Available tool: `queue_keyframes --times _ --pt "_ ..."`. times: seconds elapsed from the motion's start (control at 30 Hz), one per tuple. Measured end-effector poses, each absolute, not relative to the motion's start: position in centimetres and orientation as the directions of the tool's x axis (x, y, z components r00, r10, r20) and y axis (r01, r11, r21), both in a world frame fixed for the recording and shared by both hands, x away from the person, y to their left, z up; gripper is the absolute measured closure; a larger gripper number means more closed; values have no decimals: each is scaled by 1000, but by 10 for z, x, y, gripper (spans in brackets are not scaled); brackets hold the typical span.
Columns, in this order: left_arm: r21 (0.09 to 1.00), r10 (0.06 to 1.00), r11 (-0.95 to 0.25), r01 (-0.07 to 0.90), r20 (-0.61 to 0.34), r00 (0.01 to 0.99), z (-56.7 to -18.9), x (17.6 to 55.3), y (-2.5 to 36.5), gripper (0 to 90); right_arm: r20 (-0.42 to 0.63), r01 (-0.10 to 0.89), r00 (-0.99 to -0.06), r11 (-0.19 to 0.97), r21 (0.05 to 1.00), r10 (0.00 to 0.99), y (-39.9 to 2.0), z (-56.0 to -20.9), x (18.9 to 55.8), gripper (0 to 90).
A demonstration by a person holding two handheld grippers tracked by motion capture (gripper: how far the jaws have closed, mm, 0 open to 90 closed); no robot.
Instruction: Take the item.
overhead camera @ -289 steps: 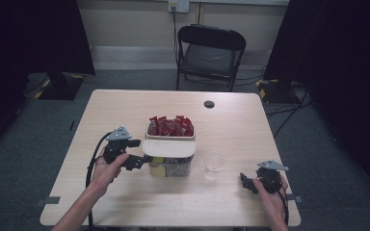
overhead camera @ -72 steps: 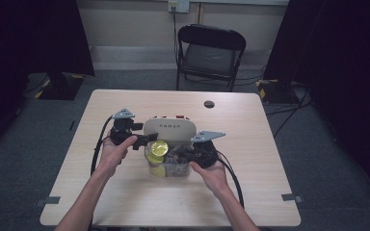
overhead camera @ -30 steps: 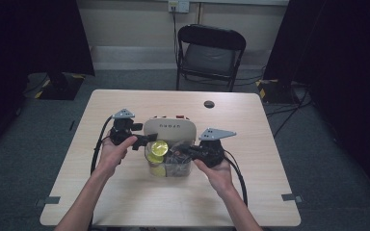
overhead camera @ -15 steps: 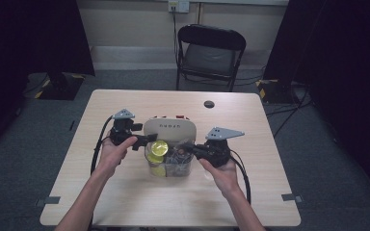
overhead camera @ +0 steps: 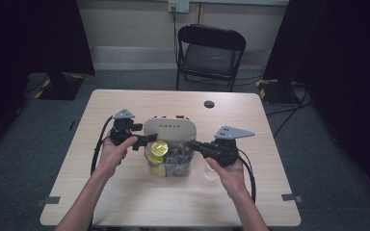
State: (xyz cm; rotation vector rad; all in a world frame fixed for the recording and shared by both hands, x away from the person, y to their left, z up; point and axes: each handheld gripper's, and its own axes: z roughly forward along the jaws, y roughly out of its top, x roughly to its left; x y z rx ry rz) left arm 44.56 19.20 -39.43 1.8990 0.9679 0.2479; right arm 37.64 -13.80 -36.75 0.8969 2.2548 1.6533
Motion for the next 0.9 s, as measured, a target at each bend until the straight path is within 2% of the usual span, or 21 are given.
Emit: queue_keyframes --times 0.47,0.9 --pt "817 712 -242 523 -216 668 -396 446 192 157 166 351 -754 176 920 635 -169 -362 369 900" --pt "818 708 -235 526 -226 669 -397 447 192 156 184 392 -708 162 905 682 -201 -376 362 900"
